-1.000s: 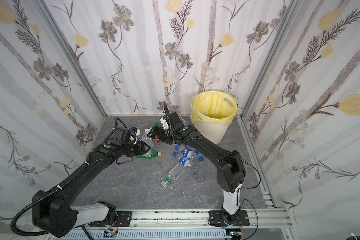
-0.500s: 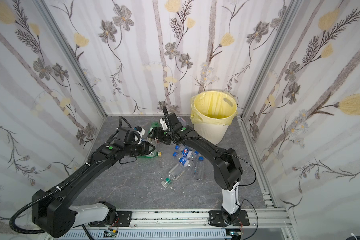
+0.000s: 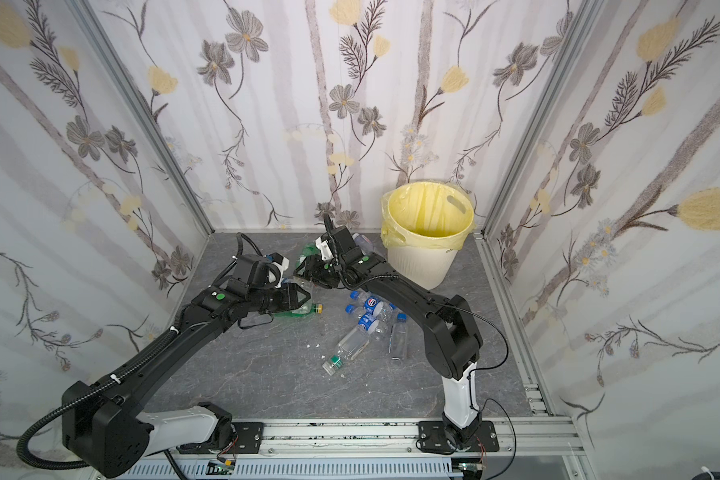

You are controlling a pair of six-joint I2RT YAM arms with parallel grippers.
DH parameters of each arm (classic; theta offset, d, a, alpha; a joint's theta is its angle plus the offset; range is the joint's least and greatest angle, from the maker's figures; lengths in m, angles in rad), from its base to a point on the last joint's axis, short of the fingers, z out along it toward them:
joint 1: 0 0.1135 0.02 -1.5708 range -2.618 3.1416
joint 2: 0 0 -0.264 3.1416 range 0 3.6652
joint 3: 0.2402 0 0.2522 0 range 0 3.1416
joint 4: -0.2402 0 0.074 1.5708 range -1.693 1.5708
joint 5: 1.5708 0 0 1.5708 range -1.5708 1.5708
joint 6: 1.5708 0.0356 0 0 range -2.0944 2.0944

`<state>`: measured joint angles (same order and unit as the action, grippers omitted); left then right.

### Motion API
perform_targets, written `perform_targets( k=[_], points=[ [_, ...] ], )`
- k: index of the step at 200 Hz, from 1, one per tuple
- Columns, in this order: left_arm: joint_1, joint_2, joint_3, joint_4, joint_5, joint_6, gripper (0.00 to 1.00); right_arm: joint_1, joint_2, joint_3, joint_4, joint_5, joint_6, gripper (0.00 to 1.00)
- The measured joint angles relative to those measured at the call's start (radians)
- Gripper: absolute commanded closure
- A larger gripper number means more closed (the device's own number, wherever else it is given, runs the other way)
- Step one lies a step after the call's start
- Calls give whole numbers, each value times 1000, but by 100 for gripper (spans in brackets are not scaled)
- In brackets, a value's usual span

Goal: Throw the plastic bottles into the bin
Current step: 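Lift the clear bottle with the left gripper while the right gripper closes on it, then carry the clear white-cap bottle over the bin with the right gripper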

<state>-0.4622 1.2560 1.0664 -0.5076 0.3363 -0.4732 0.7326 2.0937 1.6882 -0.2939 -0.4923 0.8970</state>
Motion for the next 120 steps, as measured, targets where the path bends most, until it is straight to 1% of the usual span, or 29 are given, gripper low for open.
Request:
perform_targets(
  k=[13, 36, 46, 81, 120],
  points=[
    [0, 0, 0, -1, 0, -2, 45, 0, 1, 0, 1, 0, 1, 52],
    [-1, -1, 0, 0, 0, -2, 42, -1, 1, -1, 2, -3, 3, 55],
    [-1, -2, -2, 2, 0, -2, 39, -3, 1, -2, 2, -4, 5, 56],
    [-3, -6, -10, 7, 0, -2, 34, -8, 1, -4, 1, -6, 9, 56],
    [-6, -15, -23, 16, -3, -2, 24, -34, 0, -4, -17, 3, -11, 56]
  ],
)
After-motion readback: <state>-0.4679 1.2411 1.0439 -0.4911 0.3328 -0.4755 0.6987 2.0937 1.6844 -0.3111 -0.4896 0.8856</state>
